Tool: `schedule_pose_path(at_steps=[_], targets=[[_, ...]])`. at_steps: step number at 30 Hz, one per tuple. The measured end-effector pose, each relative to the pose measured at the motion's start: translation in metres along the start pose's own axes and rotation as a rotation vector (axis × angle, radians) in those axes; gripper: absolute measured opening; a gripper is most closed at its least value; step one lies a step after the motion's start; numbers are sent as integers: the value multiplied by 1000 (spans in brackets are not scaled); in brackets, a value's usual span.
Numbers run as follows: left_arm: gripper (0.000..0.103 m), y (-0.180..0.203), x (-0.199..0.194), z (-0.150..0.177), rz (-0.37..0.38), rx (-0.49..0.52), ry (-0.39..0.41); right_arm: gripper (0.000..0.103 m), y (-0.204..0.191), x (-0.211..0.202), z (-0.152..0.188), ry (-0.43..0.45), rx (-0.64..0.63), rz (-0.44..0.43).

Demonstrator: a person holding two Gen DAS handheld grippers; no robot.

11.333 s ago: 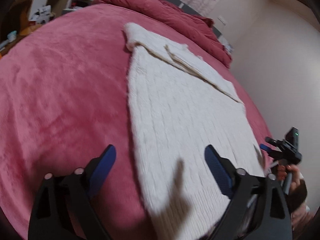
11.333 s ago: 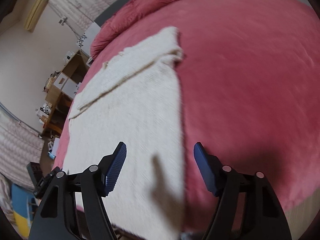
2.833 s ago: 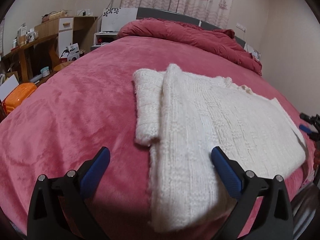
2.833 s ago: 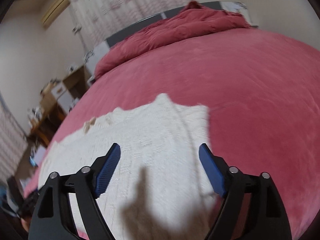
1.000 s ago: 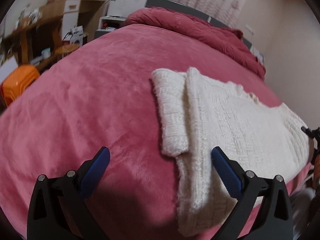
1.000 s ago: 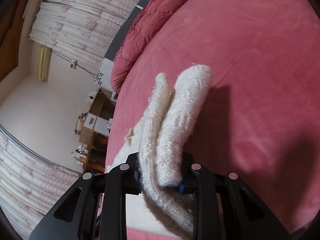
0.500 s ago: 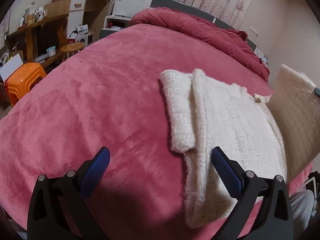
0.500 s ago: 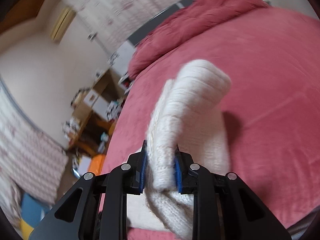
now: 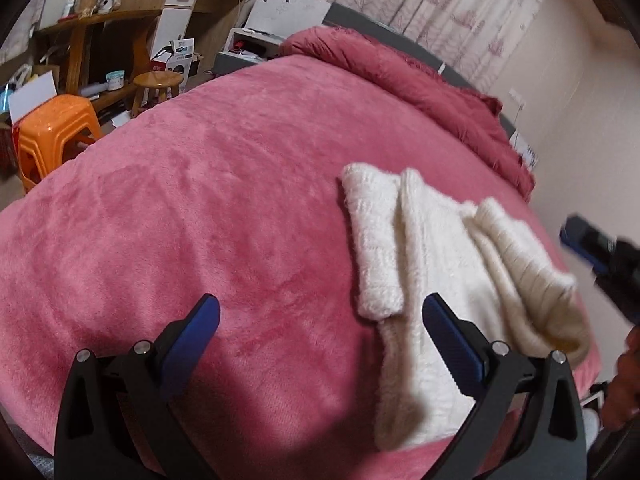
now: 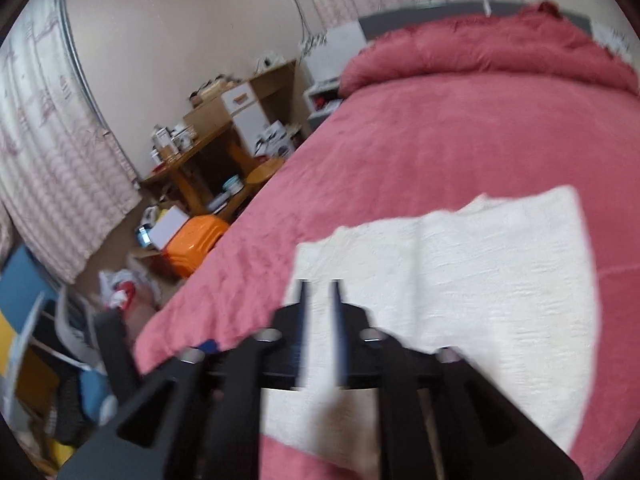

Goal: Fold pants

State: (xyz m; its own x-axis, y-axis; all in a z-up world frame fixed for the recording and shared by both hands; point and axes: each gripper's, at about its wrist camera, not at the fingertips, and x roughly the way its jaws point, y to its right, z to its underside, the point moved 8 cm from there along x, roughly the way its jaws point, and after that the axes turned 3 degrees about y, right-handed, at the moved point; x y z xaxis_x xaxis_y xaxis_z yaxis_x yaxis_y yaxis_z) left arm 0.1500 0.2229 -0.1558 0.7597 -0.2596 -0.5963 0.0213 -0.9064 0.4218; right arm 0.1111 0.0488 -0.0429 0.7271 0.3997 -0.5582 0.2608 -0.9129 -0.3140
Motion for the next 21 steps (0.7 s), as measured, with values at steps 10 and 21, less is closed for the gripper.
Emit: schedule_pose_path(at_steps=[10,21], targets=[[100,62,-27,-12,281,21,81,35,132,-60,13,106,70,274],[100,130,13,18,392,35,-129,35,58,18,69,-63,-333,125]])
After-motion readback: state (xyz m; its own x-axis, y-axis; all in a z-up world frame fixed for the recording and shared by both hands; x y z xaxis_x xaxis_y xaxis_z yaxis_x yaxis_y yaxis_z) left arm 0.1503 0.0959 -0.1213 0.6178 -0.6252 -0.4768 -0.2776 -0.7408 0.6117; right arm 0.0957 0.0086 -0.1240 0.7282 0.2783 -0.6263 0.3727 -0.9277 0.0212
